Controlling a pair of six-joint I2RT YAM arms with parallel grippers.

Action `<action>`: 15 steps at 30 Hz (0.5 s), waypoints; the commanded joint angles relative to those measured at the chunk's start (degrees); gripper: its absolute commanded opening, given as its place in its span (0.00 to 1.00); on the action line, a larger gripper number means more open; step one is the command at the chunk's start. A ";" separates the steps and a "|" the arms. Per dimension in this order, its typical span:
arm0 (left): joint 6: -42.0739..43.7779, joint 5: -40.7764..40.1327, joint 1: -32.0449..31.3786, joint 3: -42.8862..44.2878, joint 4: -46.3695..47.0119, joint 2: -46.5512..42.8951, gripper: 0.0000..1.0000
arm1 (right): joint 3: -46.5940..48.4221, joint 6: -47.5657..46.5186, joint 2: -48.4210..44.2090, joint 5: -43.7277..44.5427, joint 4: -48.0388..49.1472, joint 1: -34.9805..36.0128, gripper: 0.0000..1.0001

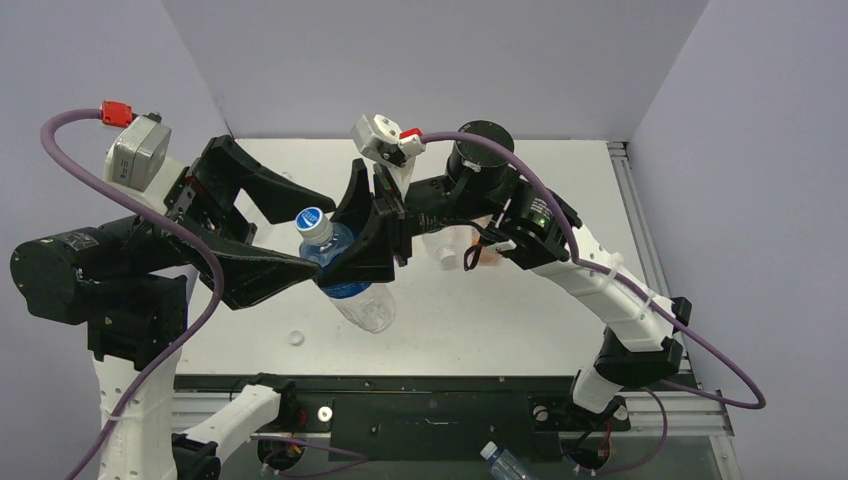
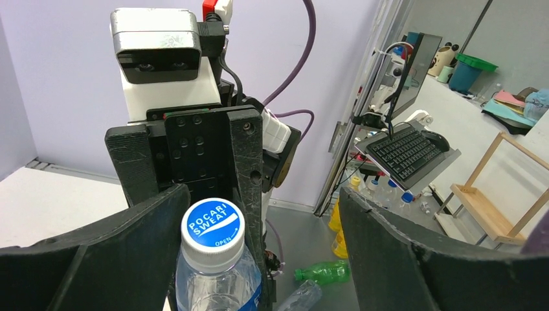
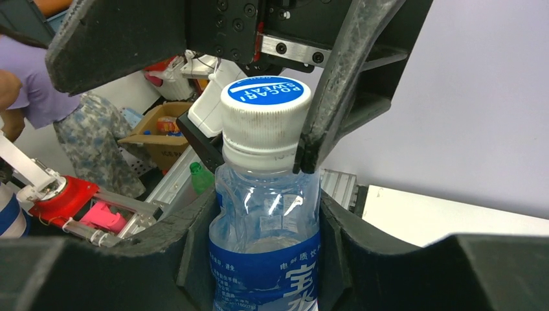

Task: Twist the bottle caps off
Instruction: Unscrew the bottle cap from the plastic bottle.

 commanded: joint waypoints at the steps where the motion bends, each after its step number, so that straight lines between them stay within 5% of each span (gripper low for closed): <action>1: -1.20 1.15 -0.59 0.35 3.38 -0.15 0.79 | 2.61 0.66 0.46 0.64 1.86 -0.52 0.01; 4: -1.08 1.27 -0.64 0.39 4.10 -0.16 0.70 | 2.39 0.51 0.51 0.89 1.48 -0.93 0.00; 8: -0.41 1.84 -0.85 0.35 4.78 -0.17 0.39 | 2.23 0.60 0.61 0.64 1.53 -1.76 0.00; 15: 0.44 3.13 -1.33 0.85 5.86 0.40 0.07 | 1.72 2.09 0.55 -2.47 3.41 -3.18 0.00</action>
